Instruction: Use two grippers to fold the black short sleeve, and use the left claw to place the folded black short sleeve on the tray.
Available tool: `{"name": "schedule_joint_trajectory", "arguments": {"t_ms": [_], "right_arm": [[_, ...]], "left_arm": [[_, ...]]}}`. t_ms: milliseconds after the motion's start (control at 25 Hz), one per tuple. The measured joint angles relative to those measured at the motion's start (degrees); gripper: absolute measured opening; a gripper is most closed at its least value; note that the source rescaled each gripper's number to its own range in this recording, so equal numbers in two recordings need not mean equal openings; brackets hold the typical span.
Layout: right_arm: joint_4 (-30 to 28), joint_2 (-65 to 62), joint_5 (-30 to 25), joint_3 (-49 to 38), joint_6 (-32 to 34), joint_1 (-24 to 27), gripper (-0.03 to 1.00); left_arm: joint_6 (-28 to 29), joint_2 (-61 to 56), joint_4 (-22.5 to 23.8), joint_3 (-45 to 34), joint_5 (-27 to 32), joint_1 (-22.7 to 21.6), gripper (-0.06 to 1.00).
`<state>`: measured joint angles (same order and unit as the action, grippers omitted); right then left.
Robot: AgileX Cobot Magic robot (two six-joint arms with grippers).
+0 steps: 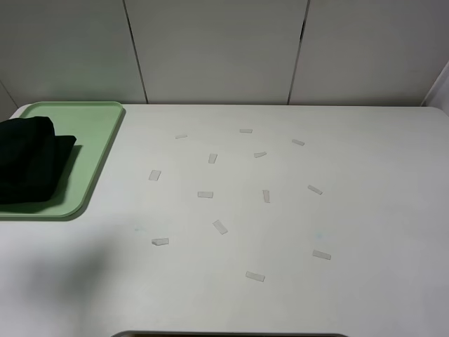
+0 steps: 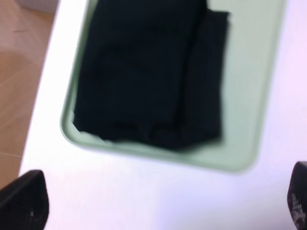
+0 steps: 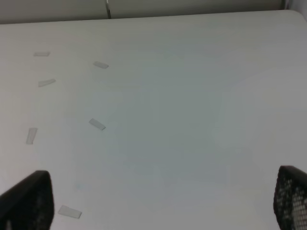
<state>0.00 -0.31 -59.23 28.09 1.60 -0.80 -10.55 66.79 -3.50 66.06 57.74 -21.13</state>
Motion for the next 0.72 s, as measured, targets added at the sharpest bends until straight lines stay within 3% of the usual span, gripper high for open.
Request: {"name": "schedule_joint_trajectory", "arguments": {"t_ms": [160,440,720], "right_arm": [[0.00,0.00,0.00,0.00,0.00,0.00,1.00],[0.00,0.00,0.00,0.00,0.00,0.00,1.00],[0.00,0.00,0.00,0.00,0.00,0.00,1.00]], "left_arm": [[0.62,-7.09,2.08,0.00,8.77,2.48,1.00],[2.81,-20.38,3.50,-1.46,9.05,2.96,1.00],[2.39,-37.30,1.53,-11.86,9.05,5.92,1.00]]}}
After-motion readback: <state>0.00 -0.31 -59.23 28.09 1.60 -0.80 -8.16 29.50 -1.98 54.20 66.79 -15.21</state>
